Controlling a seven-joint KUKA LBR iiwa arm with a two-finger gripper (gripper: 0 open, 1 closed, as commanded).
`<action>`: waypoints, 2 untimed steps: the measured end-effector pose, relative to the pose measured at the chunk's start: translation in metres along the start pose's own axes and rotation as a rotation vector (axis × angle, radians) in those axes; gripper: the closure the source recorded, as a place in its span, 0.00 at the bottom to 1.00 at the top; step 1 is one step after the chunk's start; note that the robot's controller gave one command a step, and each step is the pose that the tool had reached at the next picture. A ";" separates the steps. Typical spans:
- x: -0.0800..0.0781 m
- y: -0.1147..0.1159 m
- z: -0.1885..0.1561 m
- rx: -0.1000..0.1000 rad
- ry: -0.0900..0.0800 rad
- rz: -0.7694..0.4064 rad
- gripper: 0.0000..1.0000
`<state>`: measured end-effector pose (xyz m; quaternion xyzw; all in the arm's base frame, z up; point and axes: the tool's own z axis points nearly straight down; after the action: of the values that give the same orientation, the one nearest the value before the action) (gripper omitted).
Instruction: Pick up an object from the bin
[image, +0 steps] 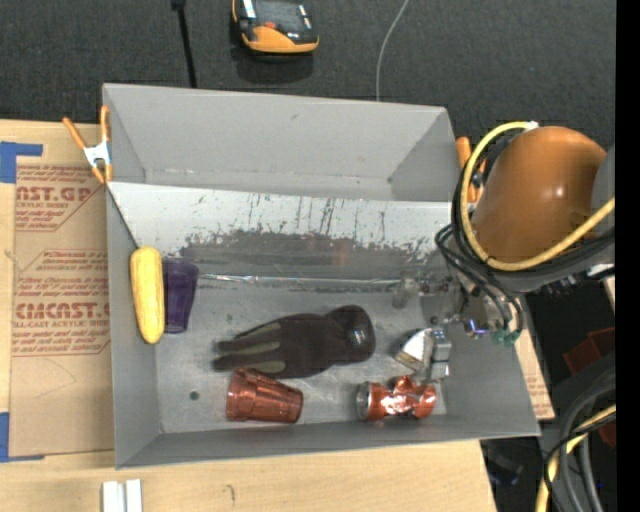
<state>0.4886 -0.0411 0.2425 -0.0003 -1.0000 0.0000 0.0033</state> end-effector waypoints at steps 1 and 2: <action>-0.001 0.000 -0.004 0.001 -0.008 -0.001 0.00; -0.009 0.014 0.039 0.002 -0.014 -0.070 0.00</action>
Offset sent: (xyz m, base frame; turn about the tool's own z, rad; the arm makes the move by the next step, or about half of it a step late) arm 0.0157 0.0352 -0.1067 -0.1735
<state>0.4972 -0.0274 0.2034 0.0345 -0.9994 0.0007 -0.0037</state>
